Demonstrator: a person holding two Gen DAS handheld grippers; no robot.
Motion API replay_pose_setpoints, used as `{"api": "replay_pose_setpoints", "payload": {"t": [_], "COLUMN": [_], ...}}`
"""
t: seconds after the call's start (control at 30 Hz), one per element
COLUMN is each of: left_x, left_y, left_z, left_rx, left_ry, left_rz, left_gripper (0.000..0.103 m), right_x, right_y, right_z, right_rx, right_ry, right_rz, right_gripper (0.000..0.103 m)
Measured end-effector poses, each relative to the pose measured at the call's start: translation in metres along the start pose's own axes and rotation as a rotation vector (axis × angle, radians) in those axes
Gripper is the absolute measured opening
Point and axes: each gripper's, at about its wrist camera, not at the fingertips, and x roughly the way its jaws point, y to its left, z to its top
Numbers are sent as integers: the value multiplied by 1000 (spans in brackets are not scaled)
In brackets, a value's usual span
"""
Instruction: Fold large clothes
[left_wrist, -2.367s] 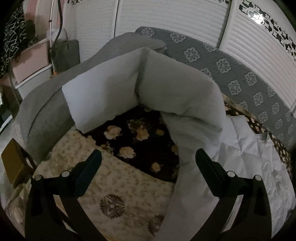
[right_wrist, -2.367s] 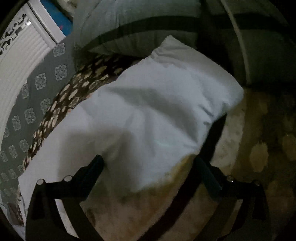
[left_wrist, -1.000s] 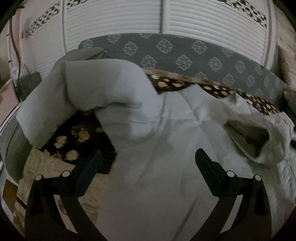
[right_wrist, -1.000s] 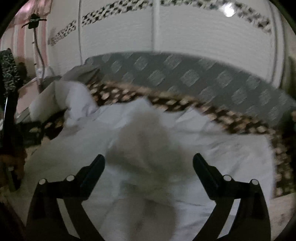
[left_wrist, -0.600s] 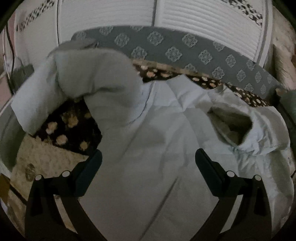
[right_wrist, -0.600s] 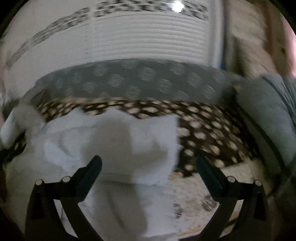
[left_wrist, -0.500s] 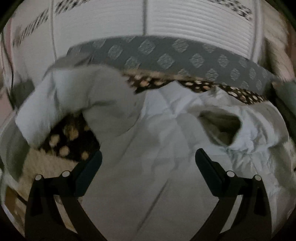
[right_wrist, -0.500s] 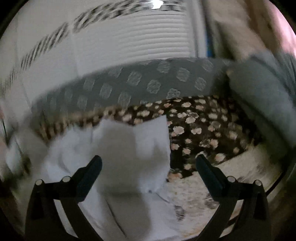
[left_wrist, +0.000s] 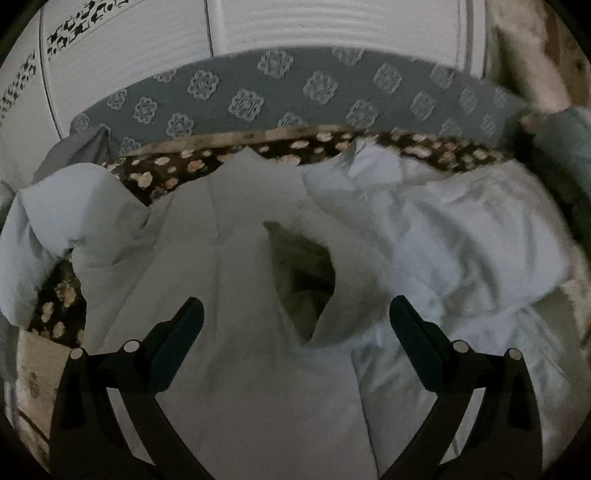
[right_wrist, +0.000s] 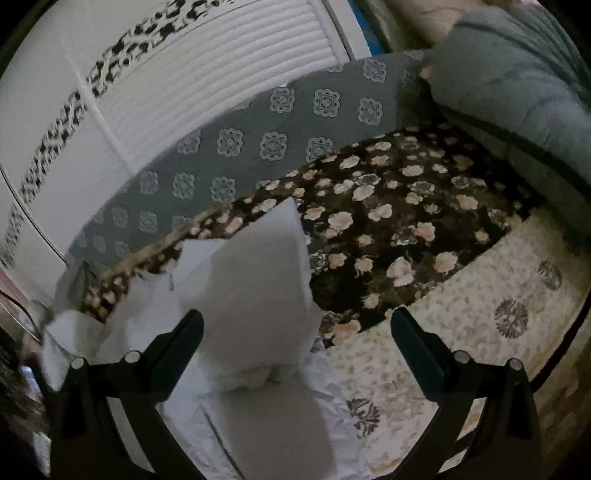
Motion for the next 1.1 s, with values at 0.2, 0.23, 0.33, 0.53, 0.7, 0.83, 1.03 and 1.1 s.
{"api": "replay_pose_setpoints", "payload": {"t": [0.2, 0.23, 0.33, 0.53, 0.7, 0.83, 1.03, 1.1], "left_x": [30, 33, 26, -2, 3, 11, -13, -24], "left_y": [-21, -23, -17, 73, 141, 153, 161, 145], "left_z": [11, 10, 11, 32, 31, 15, 21, 30], "left_rx": [42, 55, 55, -109, -157, -168, -300, -257], "left_ry": [91, 93, 61, -35, 20, 36, -104, -180], "left_rz": [-73, -73, -75, 122, 217, 265, 292, 279], "left_gripper": [24, 16, 9, 7, 16, 77, 95, 100], "right_x": [-3, 0, 9, -2, 7, 18, 30, 38], "right_y": [-8, -8, -4, 14, 23, 48, 109, 124], "right_z": [2, 0, -3, -3, -4, -5, -13, -19], "right_rx": [6, 9, -8, -72, -84, -124, -232, -272], "right_ry": [-13, -3, 28, -27, 3, 16, -21, -40], "right_rz": [7, 5, 11, 26, 16, 23, 96, 97], "right_gripper": [101, 101, 101, 101, 101, 101, 101, 101]}}
